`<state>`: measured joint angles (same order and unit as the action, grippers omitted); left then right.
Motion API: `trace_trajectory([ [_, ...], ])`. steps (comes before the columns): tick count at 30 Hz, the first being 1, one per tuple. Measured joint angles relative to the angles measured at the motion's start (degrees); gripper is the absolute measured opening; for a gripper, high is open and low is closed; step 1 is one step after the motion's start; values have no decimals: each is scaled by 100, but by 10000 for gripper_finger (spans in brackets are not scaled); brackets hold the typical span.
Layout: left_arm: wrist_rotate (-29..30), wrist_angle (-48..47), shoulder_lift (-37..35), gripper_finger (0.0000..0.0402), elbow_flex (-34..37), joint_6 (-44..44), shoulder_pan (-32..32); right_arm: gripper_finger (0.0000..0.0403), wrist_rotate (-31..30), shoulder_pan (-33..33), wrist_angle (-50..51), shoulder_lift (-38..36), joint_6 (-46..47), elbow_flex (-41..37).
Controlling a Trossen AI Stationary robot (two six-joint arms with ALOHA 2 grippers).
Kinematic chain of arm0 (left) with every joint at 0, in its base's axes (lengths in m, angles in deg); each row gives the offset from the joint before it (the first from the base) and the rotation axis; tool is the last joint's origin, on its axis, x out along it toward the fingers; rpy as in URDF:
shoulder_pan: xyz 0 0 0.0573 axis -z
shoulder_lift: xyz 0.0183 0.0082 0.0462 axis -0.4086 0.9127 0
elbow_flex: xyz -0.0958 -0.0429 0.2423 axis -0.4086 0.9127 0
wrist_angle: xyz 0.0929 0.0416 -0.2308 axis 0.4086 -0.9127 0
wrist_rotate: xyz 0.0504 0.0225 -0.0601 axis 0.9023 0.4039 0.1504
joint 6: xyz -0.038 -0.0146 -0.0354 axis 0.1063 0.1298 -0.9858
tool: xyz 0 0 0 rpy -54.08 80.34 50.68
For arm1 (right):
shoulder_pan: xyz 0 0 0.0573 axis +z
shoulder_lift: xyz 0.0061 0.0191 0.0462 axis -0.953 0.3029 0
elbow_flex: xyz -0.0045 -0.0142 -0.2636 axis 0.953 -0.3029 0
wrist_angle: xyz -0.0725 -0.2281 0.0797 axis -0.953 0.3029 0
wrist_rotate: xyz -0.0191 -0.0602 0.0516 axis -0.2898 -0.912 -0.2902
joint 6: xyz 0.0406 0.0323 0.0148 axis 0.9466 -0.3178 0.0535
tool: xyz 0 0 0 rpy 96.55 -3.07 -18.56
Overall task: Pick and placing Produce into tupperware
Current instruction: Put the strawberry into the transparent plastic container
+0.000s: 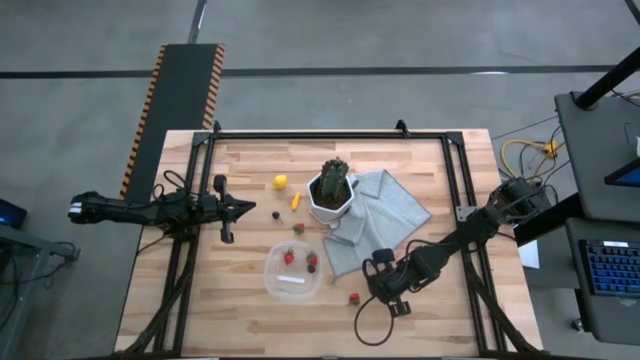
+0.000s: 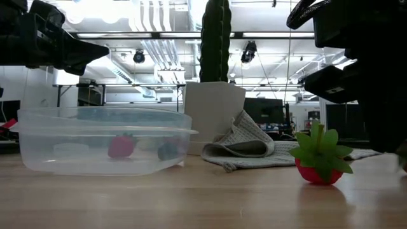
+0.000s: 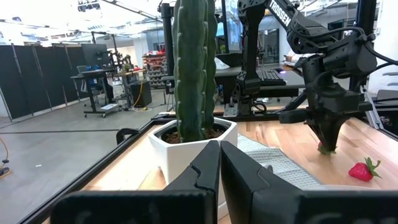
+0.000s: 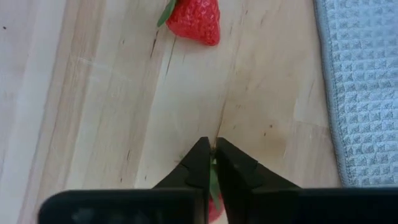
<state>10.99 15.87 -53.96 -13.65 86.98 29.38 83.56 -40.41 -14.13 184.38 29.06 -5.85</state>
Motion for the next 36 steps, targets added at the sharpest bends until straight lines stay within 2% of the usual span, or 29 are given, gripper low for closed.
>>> trace_trajectory([
  [10,0,0,0,0,0,0,2,9,-43,-4,41,0,94,0],
  [17,0,2,0,0,0,0,0,8,-258,-42,511,-20,1,349],
  [28,0,5,0,0,0,2,1,8,-841,-494,518,-63,-1071,1103],
  [36,0,9,-4,0,0,4,0,8,-628,-981,-554,-20,-1990,1445],
])
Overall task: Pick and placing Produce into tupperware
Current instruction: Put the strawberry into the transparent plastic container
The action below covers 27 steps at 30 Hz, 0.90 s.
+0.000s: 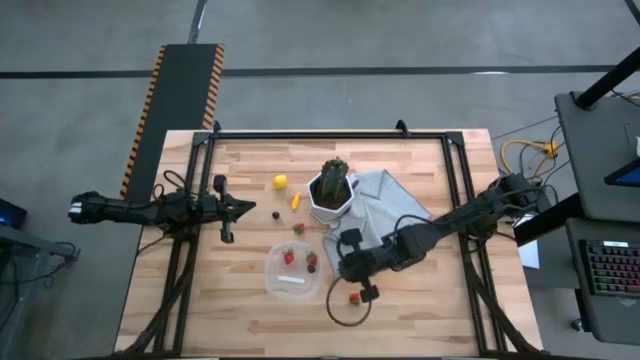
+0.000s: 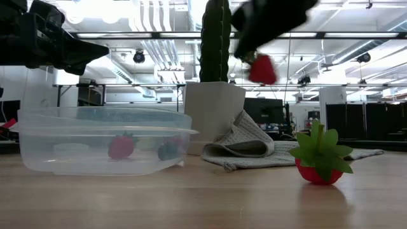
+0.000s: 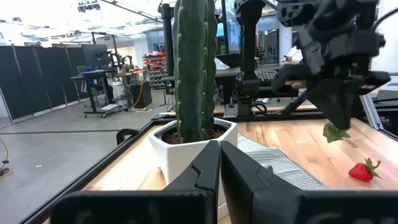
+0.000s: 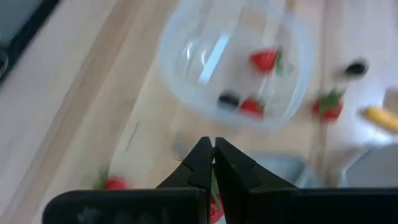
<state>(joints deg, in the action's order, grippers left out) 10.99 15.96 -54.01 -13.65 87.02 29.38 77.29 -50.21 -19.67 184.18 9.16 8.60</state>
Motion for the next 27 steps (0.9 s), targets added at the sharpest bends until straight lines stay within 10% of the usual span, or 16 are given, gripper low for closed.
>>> trace_trajectory([
  [27,0,-9,-2,0,0,-9,0,8,1363,-1143,-1006,2390,-1408,2022],
])
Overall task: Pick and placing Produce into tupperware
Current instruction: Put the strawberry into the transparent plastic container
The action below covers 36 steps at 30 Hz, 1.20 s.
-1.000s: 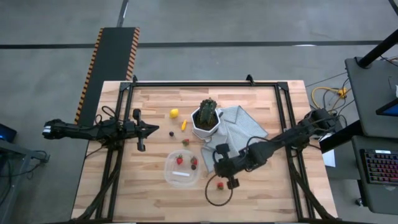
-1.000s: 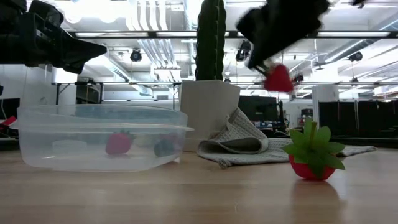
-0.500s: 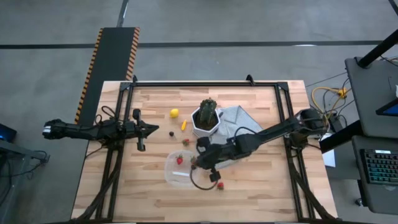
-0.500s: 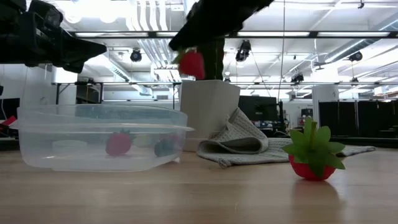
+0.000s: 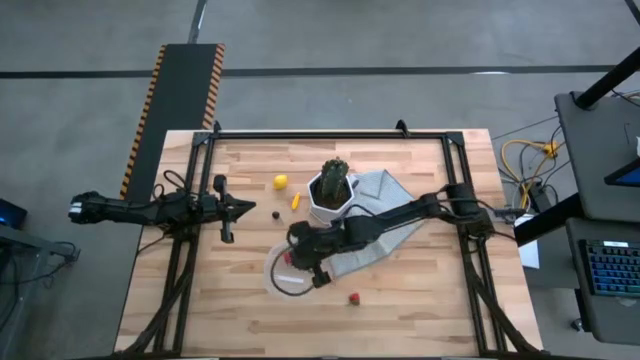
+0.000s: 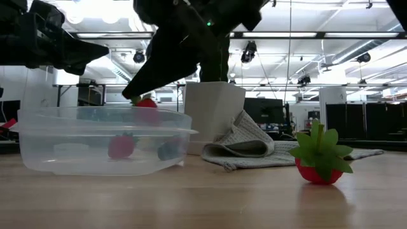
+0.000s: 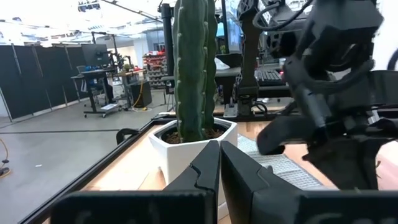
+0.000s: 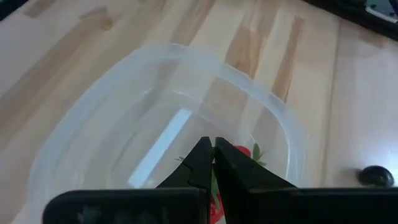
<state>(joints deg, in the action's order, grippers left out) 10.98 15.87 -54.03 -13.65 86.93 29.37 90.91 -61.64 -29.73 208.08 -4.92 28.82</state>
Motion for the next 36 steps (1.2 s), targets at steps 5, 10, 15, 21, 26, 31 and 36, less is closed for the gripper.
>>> trace_trajectory([
  [5,-4,-3,4,0,0,-17,2,8,187,-139,98,63,47,80],
  [10,-4,-2,4,0,0,-20,2,8,210,-217,136,56,118,80],
  [15,-4,-2,4,0,0,-22,2,8,210,-214,185,58,83,80],
  [21,-4,-2,4,0,0,-20,2,14,206,-215,187,56,70,80],
  [26,-4,-1,4,0,0,-20,2,33,188,-217,185,56,77,78],
  [31,-4,-2,4,0,0,-20,2,43,188,-215,185,56,114,76],
  [36,-4,-1,4,0,0,-20,1,43,187,-212,394,-84,180,72],
])
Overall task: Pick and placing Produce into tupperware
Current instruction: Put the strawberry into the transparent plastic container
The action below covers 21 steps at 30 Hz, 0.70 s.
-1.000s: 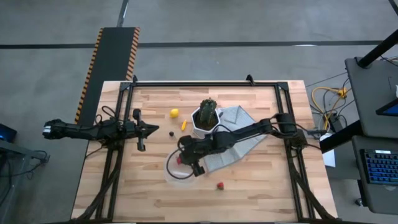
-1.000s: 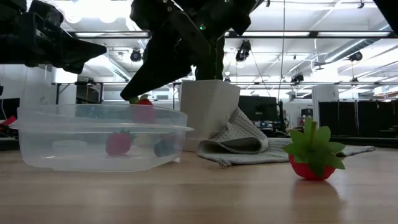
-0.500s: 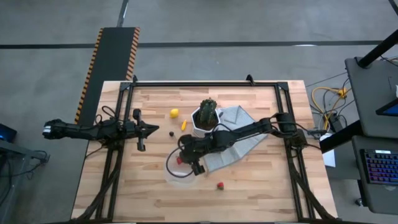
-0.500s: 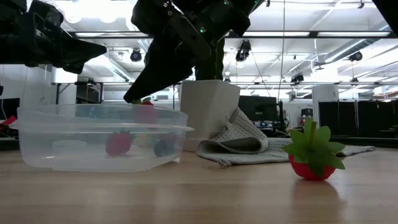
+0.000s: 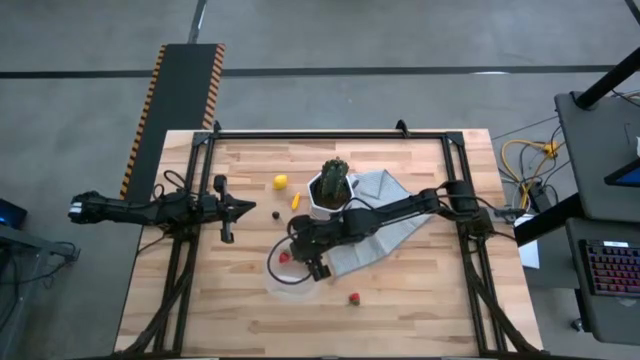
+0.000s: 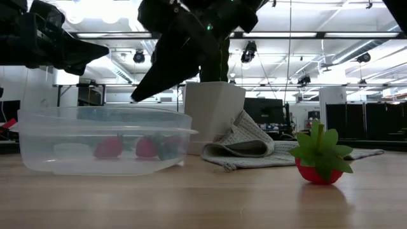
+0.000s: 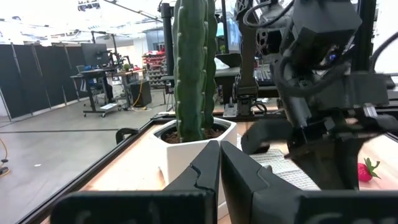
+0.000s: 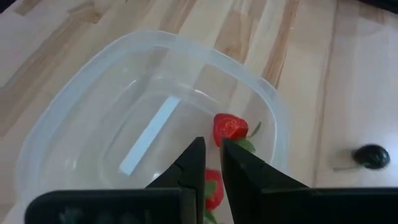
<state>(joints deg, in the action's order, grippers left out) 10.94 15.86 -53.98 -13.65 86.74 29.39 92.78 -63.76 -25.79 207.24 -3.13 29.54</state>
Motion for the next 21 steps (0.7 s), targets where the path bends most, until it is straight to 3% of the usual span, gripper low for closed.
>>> trace_trajectory([
  [5,2,-1,0,0,0,0,-1,43,2,124,458,-393,-51,-1],
  [12,1,0,0,0,0,0,-1,43,21,572,1992,-1148,-158,-12],
  [21,0,1,7,0,0,-6,-1,43,327,1272,2169,-1643,-892,-591],
])
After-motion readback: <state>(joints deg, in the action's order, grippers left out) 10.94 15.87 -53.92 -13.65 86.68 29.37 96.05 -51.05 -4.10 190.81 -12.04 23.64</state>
